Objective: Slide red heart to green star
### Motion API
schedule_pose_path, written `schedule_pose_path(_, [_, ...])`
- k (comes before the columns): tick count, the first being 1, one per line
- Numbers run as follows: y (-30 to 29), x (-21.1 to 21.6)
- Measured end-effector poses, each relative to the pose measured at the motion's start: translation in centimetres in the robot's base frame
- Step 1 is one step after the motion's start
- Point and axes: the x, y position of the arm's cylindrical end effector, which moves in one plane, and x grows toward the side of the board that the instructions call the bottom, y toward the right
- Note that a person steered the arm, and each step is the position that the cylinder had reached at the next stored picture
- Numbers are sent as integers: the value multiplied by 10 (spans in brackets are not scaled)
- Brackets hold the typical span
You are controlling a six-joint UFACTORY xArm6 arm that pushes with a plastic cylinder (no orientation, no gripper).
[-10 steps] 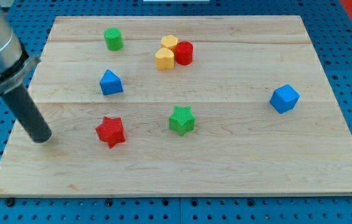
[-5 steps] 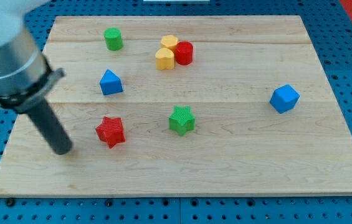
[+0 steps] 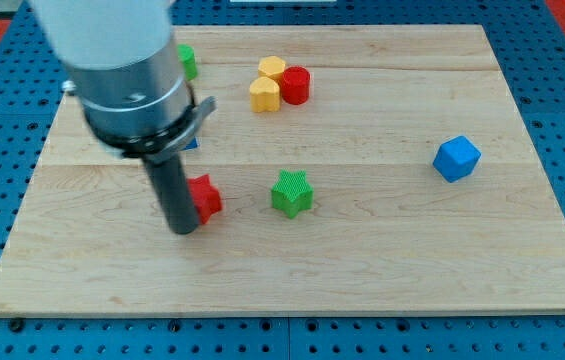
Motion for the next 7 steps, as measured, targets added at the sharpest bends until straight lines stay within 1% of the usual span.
schedule_pose_path(1, [12, -5])
schedule_pose_path(2, [10, -5])
schedule_pose_path(3, [-43, -6])
schedule_pose_path(4, [-26, -21])
schedule_pose_path(5, [28, -48])
schedule_pose_path(6, [29, -55])
schedule_pose_path(7, [21, -37])
